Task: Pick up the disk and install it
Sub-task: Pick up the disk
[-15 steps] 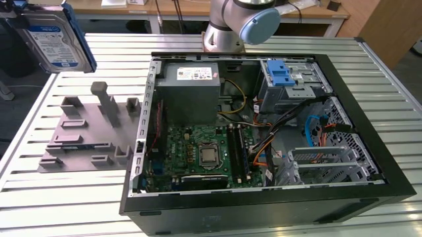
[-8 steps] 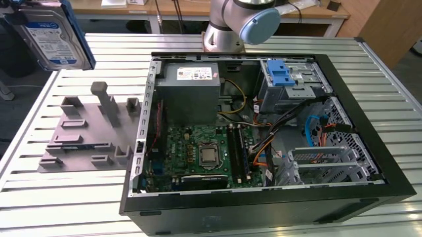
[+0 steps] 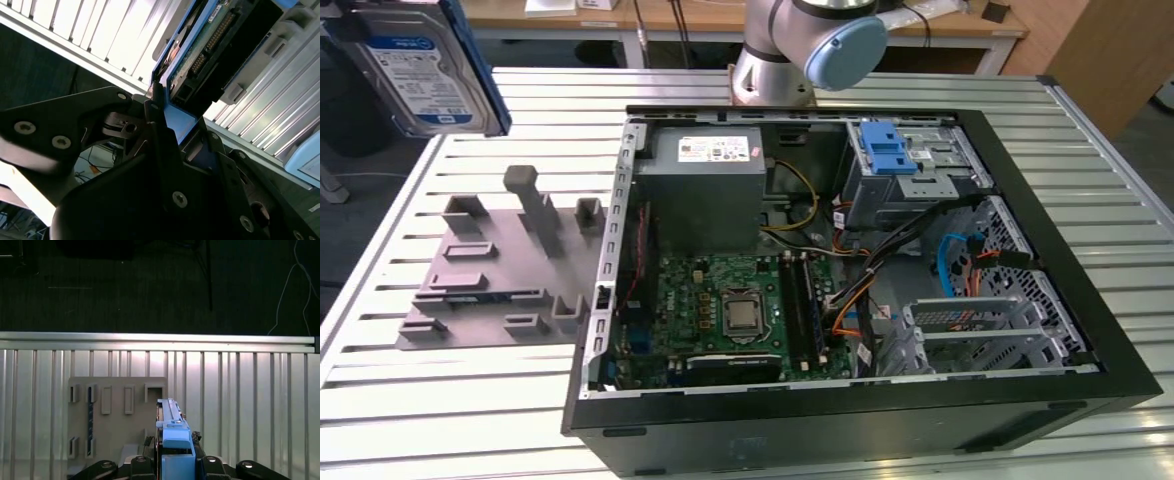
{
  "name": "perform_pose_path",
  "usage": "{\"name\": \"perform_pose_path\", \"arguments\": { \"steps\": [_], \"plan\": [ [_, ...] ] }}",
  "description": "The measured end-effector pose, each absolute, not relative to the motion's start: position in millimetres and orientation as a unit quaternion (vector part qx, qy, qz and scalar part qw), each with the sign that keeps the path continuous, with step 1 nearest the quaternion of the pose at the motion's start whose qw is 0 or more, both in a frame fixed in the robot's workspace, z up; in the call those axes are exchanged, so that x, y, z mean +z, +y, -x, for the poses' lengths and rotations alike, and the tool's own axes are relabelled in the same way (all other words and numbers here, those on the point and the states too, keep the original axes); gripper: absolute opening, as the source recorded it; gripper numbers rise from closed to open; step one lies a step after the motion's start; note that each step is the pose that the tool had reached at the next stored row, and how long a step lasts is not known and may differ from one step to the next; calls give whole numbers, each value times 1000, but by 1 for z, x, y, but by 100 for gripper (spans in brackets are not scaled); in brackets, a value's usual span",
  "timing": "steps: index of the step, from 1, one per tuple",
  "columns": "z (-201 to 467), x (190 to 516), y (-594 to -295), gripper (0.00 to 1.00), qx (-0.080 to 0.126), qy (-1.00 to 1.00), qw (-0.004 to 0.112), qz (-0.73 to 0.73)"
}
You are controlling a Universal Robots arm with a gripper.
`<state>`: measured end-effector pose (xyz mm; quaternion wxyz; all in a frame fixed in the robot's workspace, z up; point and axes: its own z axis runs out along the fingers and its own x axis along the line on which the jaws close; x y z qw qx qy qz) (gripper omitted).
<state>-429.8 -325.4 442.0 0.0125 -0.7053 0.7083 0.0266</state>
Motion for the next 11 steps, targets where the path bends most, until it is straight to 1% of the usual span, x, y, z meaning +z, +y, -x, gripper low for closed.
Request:
{"name": "perform_pose_path", "arguments": {
  "steps": [11],
  "plan": [
    [430, 455, -325, 36, 28, 708, 14, 705]
  ]
}}
